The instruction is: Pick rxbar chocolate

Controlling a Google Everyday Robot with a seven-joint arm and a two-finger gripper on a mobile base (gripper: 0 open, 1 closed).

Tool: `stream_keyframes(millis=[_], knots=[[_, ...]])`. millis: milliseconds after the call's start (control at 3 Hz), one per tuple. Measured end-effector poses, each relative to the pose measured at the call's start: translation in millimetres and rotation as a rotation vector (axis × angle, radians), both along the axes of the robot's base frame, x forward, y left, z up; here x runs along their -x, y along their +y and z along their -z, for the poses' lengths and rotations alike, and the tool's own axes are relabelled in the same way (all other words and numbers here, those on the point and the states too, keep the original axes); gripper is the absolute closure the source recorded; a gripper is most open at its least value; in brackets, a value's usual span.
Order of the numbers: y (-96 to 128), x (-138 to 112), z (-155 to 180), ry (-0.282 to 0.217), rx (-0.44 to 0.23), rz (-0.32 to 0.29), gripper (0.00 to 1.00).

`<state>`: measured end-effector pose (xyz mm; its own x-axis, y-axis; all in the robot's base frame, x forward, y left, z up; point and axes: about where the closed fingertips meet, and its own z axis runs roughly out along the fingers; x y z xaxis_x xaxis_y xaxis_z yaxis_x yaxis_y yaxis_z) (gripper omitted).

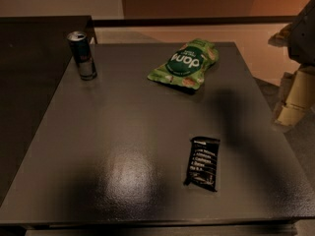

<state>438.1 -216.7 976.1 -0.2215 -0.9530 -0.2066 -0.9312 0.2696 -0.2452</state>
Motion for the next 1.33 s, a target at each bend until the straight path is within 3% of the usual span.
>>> stream_keyframes(millis=[667, 1333], knots=[[6, 4, 2, -0.001, -0.027, -0.021, 0.00], [45, 23, 49, 0.038, -0.187, -0.107, 0.00]])
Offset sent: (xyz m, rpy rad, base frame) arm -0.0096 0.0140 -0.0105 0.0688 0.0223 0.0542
